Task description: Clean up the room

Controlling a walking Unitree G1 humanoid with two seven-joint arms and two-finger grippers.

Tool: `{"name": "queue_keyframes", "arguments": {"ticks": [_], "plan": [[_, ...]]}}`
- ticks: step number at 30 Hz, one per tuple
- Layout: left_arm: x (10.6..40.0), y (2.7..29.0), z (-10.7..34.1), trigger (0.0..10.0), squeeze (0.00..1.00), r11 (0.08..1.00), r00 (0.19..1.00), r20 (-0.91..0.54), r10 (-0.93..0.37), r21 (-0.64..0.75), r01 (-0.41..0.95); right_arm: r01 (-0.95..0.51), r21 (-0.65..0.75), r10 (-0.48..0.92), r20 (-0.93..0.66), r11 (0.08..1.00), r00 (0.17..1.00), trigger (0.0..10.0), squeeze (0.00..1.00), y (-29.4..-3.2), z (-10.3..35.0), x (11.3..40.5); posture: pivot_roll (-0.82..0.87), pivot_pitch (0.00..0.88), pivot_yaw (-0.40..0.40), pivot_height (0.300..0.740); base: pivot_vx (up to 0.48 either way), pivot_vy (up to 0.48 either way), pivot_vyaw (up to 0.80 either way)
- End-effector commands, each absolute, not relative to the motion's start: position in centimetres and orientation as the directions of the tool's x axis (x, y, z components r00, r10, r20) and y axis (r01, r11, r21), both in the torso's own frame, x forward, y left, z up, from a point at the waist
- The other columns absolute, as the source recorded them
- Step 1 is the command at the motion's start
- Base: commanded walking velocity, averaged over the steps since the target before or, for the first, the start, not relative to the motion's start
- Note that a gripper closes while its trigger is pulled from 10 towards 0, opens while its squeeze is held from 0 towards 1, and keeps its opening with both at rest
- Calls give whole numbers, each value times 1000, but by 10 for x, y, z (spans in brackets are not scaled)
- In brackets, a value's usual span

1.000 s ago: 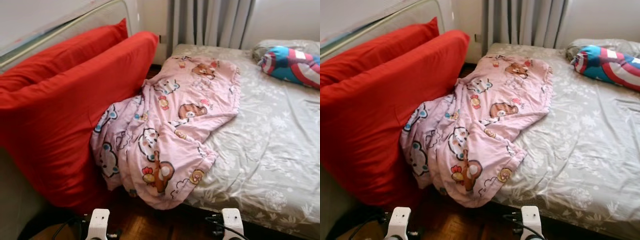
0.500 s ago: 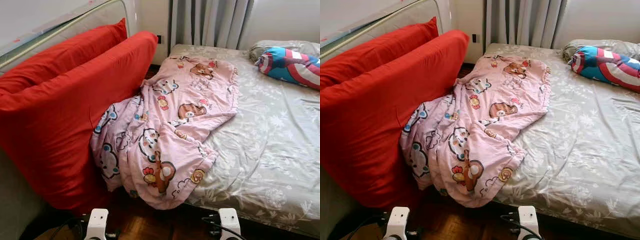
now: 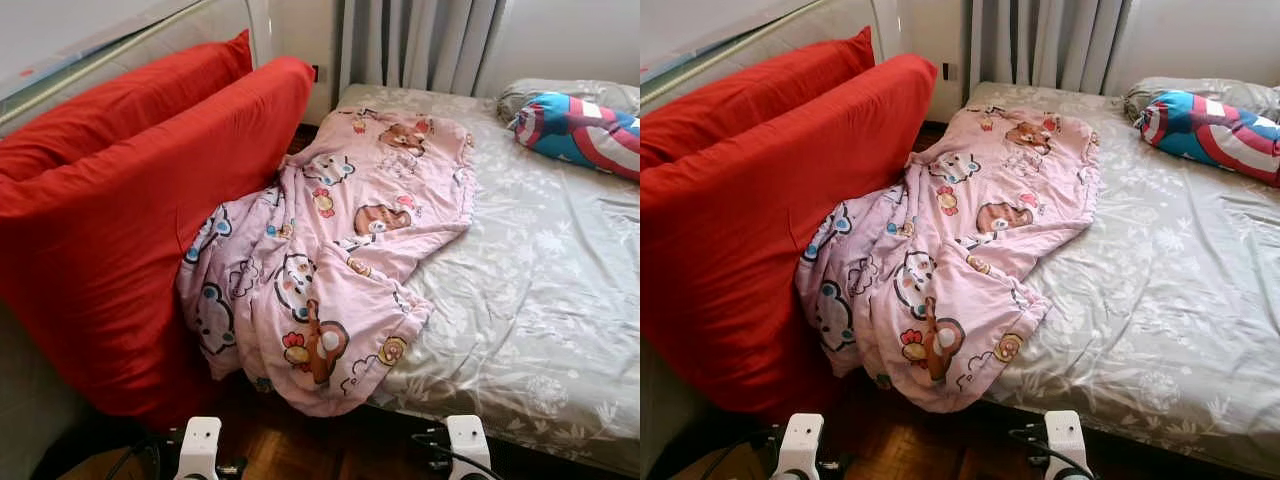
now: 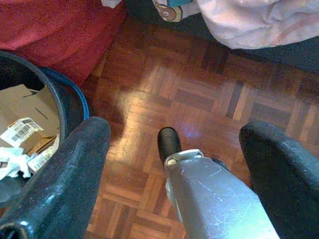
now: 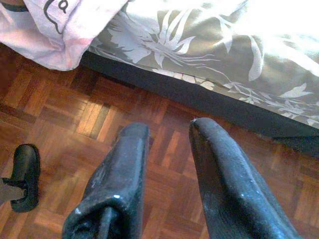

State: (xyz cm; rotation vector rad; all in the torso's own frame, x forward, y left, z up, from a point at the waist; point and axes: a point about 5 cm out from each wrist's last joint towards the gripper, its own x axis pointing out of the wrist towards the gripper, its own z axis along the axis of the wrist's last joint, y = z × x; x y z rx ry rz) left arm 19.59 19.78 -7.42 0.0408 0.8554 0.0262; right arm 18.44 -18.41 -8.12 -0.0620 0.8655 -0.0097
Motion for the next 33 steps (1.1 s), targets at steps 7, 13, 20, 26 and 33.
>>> {"name": "queue_keyframes", "arguments": {"ticks": [7,13,20,26,33], "plan": [[193,200,-76,10000,0,999,644,-763,44,45,-15,-24,-55,-26,-765,998,643,10000,0,-181,-82,184,-36,58,-9,740,256,0,0],[192,202,-76,10000,0,999,643,-765,42,48,-9,-20,-52,-27,-771,998,636,10000,0,-182,-83,181,-36,56,-6,740,281,0,0],[192,201,-76,10000,0,999,642,-766,40,48,-5,-19,-52,-28,-774,998,632,10000,0,-182,-84,180,-38,52,-5,740,288,0,0],[192,201,-76,10000,0,999,642,-765,40,48,-6,-20,-51,-27,-774,999,632,10000,0,-182,-84,180,-36,54,-7,740,286,0,0],[192,201,-76,10000,0,999,644,-764,44,49,-10,-40,-47,-11,-770,998,639,10000,0,-180,-83,182,-36,60,-9,740,247,0,0]]}}
